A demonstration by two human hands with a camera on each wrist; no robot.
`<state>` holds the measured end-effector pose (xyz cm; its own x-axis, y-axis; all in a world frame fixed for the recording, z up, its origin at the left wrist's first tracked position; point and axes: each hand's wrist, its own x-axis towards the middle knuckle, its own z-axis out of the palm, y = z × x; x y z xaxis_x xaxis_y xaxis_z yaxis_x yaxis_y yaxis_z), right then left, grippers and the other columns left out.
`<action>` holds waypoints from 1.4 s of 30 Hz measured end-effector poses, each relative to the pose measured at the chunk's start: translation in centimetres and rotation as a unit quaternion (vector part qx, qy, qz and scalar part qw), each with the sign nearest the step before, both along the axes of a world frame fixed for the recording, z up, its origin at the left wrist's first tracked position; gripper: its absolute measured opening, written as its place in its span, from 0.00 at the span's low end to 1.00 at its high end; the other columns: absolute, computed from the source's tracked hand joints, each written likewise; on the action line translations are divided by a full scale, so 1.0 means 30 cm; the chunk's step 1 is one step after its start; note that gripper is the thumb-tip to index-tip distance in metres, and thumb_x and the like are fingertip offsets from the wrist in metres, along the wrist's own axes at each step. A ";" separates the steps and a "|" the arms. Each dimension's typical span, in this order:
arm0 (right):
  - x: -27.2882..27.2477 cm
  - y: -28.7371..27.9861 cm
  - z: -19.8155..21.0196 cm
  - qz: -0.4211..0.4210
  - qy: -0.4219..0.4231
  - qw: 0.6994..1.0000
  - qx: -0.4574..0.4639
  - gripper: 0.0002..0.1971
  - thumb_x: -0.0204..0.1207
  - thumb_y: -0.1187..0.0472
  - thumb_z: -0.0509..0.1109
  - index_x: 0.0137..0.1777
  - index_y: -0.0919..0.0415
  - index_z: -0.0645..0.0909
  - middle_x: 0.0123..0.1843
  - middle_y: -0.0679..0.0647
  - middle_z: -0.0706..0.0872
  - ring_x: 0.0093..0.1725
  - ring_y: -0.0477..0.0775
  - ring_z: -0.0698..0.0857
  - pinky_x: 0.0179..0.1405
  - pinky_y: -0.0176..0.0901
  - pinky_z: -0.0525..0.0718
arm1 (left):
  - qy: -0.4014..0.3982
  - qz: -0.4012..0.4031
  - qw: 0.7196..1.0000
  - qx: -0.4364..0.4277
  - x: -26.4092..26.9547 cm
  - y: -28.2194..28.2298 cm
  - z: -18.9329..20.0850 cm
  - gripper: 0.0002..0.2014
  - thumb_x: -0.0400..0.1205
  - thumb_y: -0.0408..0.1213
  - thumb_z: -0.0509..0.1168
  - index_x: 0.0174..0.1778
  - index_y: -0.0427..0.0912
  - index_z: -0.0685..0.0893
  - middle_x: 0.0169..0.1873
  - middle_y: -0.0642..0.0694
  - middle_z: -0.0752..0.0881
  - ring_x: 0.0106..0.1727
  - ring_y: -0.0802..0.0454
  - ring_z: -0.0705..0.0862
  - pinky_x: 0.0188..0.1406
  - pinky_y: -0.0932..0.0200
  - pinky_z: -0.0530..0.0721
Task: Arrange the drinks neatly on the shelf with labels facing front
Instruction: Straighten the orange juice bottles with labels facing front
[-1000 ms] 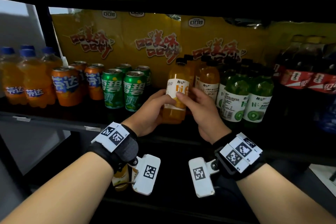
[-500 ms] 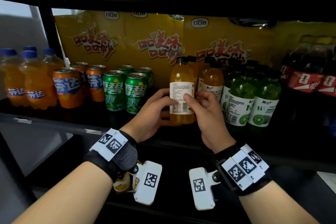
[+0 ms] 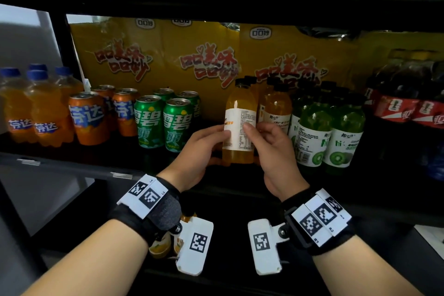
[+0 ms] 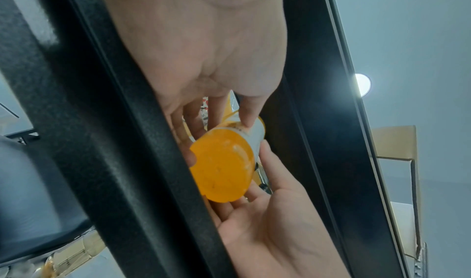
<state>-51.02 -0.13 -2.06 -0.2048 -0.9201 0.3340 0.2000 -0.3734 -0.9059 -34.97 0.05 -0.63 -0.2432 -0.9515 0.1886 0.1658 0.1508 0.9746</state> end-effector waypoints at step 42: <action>-0.003 -0.004 -0.011 -0.002 0.025 1.000 -0.004 0.16 0.77 0.55 0.82 0.62 0.57 0.89 0.55 0.52 0.95 0.56 0.49 0.94 0.56 0.43 0.92 | 0.011 -0.003 1.000 -0.023 0.008 -0.011 -0.008 0.24 0.86 0.30 0.69 0.77 0.54 0.79 0.59 0.41 0.92 0.56 0.44 0.92 0.55 0.45 0.92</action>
<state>-51.12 -0.25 -2.40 -0.1914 -0.9168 0.3505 0.1523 -0.3805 -0.9121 -34.73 -0.27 -0.88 -0.2448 -0.9403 0.2365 0.1883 0.1932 0.9629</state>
